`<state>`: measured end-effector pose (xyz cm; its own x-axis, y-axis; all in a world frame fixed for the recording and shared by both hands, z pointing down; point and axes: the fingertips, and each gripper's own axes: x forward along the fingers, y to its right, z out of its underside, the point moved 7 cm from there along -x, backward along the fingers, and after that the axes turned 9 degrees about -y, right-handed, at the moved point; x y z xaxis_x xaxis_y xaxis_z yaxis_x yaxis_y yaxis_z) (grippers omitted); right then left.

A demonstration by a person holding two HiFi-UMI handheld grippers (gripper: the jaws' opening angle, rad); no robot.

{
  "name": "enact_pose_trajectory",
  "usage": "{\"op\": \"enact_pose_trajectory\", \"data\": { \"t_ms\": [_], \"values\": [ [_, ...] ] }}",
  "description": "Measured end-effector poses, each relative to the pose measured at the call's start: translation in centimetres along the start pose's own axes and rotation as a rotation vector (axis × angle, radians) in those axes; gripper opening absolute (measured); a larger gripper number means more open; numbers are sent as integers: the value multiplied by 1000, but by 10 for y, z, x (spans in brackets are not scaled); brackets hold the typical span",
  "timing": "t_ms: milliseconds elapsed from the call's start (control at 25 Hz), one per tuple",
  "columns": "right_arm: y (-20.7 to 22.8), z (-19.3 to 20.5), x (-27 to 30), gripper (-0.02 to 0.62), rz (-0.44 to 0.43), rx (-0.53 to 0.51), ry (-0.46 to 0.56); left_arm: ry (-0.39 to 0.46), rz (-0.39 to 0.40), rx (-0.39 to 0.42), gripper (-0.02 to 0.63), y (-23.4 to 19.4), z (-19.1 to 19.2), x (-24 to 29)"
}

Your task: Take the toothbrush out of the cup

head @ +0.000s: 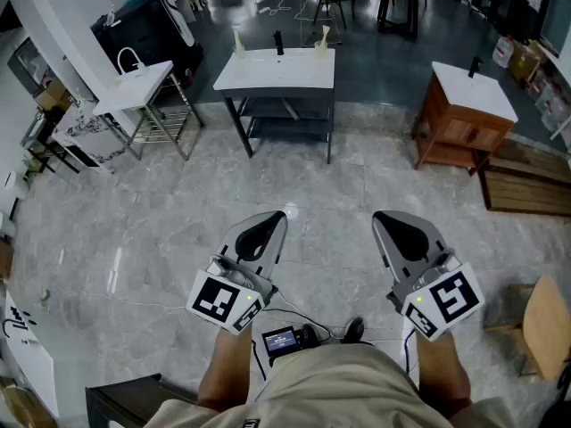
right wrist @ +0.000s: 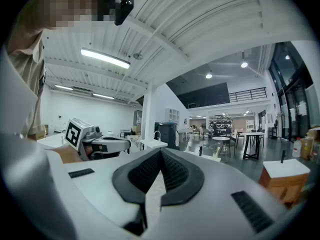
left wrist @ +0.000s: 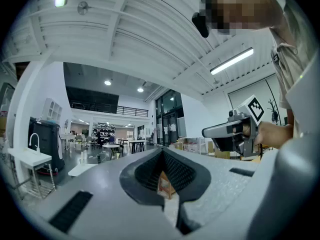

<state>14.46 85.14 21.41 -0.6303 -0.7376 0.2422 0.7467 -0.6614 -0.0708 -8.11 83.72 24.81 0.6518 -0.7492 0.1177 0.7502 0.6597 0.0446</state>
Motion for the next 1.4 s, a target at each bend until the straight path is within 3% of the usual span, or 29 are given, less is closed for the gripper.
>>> {"op": "enact_pose_trajectory", "data": {
  "t_ms": [880,1160,1400],
  "values": [
    [-18,-7,42,5,48,52,7,30,44,-22,6,-50,16,-7],
    [27,-8,45,5,67,64,18,17,40,-20,6,-52,8,30],
    [120,10,48,5,62,94,37,-19,7,-6,6,-41,4,109]
  ]
}}
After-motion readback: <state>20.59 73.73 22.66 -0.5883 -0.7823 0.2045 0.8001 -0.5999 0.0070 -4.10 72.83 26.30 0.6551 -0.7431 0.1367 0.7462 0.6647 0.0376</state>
